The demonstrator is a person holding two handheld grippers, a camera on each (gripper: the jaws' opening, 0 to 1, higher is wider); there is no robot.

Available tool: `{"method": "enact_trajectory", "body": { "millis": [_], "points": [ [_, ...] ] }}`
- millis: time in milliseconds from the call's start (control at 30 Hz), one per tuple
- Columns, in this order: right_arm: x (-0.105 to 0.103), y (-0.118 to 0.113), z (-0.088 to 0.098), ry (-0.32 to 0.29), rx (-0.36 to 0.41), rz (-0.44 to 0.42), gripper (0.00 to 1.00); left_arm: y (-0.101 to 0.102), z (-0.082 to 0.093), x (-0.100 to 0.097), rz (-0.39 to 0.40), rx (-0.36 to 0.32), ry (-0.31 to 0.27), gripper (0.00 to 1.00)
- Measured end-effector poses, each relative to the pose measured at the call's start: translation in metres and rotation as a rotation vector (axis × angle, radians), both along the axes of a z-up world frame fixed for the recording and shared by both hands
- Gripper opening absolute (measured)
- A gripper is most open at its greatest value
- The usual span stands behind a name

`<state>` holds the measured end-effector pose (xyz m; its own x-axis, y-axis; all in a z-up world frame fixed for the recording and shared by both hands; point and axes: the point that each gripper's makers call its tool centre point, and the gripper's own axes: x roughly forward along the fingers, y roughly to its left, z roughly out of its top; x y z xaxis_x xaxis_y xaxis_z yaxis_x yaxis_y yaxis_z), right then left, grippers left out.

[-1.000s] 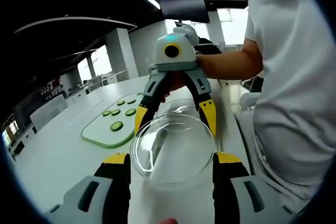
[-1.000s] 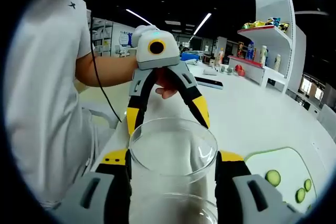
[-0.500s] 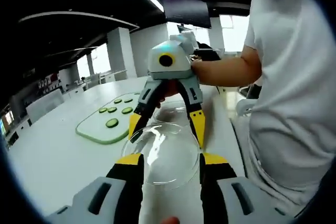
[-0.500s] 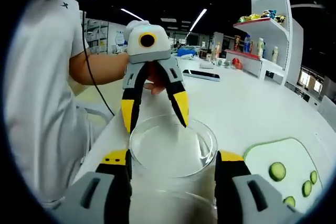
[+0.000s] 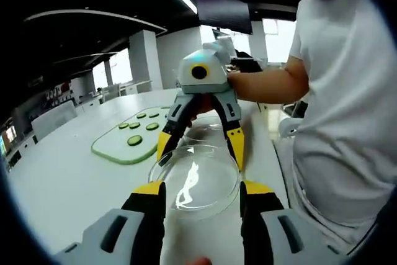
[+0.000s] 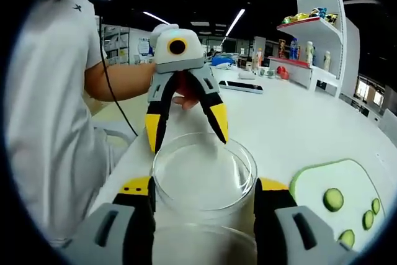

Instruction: Open the petri dish lid, add cucumber slices into the petri dish, and close the lid

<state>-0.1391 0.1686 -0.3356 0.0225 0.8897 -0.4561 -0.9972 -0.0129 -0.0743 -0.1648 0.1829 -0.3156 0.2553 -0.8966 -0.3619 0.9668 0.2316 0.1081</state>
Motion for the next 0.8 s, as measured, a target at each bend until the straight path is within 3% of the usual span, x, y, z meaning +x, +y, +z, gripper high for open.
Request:
{"method": "enact_trajectory", "body": {
  "millis": [433, 800],
  "points": [
    [0.005, -0.008, 0.016, 0.016, 0.077, -0.039, 0.64, -0.001, 0.001, 0.0, 0.001, -0.008, 0.008, 0.54],
    [0.007, -0.016, 0.027, 0.008, 0.118, -0.076, 0.63, -0.009, 0.013, 0.008, 0.022, -0.076, 0.008, 0.61]
  ]
}}
